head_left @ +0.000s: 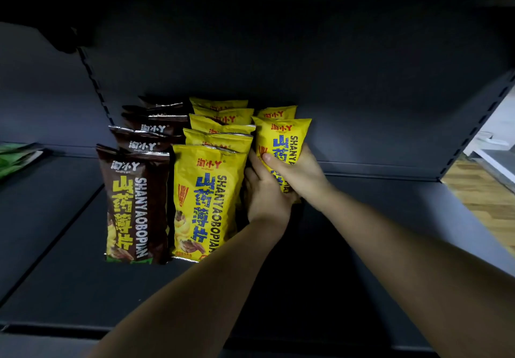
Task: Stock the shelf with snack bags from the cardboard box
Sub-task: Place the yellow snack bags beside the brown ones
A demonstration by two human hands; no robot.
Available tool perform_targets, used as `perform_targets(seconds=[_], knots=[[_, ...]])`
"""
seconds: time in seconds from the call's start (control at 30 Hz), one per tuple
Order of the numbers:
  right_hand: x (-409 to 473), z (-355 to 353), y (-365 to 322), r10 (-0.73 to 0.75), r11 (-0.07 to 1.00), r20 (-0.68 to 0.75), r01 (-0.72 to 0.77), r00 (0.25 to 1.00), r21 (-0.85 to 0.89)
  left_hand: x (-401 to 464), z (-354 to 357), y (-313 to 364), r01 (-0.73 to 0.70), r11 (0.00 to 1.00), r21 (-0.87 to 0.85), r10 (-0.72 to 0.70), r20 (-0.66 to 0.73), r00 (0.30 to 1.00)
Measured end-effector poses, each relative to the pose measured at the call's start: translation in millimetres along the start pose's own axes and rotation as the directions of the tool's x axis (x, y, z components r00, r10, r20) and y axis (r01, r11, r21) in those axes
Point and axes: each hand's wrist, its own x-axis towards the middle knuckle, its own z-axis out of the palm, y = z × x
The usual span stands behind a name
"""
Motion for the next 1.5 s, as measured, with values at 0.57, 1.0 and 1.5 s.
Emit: perform_targets(seconds=[0.57, 1.0, 1.5], knots=[[-7.2, -3.5, -7.1, -0.152, 0.988, -0.152, 0.145, 0.977, -0.057, 3.4, 5.3, -1.0, -0.166, 0.974, -0.153, 0.144, -0.147, 0.979], [12.2, -12.4, -5.4, 0.033, 0.982, 0.062, -0.021, 0.998, -0.188, -0.9, 3.6, 0.9, 0.018, 0.999, -0.047, -0.014, 0.081, 0.997], [-2.8, -36.2, -1.0, 0.004, 0.979, 0.462, 0.09, 0.887, -0.181, 3.1, 9.3, -6.3, 0.058, 0.997, -0.06, -0.063, -0.073, 0.995]])
